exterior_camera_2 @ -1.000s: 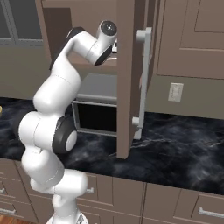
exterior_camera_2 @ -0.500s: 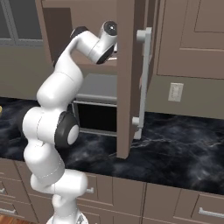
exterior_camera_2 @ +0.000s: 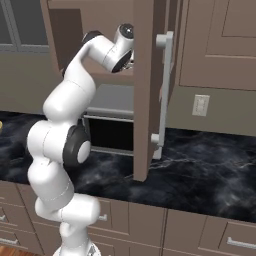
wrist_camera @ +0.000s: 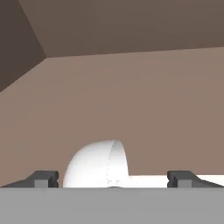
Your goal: Open the cabinet and move the ladle to the pot. Then close the cabinet.
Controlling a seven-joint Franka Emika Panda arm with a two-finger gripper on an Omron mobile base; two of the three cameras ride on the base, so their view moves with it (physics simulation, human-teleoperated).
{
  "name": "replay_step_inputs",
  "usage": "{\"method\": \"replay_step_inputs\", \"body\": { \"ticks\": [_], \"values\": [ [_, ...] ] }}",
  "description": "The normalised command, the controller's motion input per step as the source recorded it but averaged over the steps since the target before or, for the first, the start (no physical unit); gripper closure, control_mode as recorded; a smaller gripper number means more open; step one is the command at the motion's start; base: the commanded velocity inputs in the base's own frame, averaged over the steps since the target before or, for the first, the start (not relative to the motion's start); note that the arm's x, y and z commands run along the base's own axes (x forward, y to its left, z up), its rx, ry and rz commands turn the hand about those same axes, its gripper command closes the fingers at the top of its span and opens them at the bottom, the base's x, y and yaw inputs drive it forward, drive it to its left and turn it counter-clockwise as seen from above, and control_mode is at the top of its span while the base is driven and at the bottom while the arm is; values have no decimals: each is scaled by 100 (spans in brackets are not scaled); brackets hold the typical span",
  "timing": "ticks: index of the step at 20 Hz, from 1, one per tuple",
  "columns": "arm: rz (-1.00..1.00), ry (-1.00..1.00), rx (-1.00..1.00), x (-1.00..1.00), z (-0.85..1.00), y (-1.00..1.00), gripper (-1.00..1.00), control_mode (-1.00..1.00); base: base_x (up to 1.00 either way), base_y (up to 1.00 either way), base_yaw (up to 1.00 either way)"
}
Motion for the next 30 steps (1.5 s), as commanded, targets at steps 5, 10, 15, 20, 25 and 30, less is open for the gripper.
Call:
{"method": "replay_step_inputs", "body": {
  "ticks": [5, 10, 15, 20, 25, 30],
  "values": [
    [0, 2, 0, 3, -12, 5, 100, -100, 0, 0, 0],
    [0, 0, 0, -11, -6, 4, 100, -100, 0, 0, 0],
    [1, -10, 0, -56, -1, 27, 100, -100, 0, 0, 0],
    [1, -18, -1, -97, -1, 64, 100, -100, 0, 0, 0],
    [0, -15, -5, -100, 0, 82, 100, -100, 0, 0, 0],
    [0, -4, -3, -100, 45, 37, 100, -100, 0, 0, 0]
  ]
}}
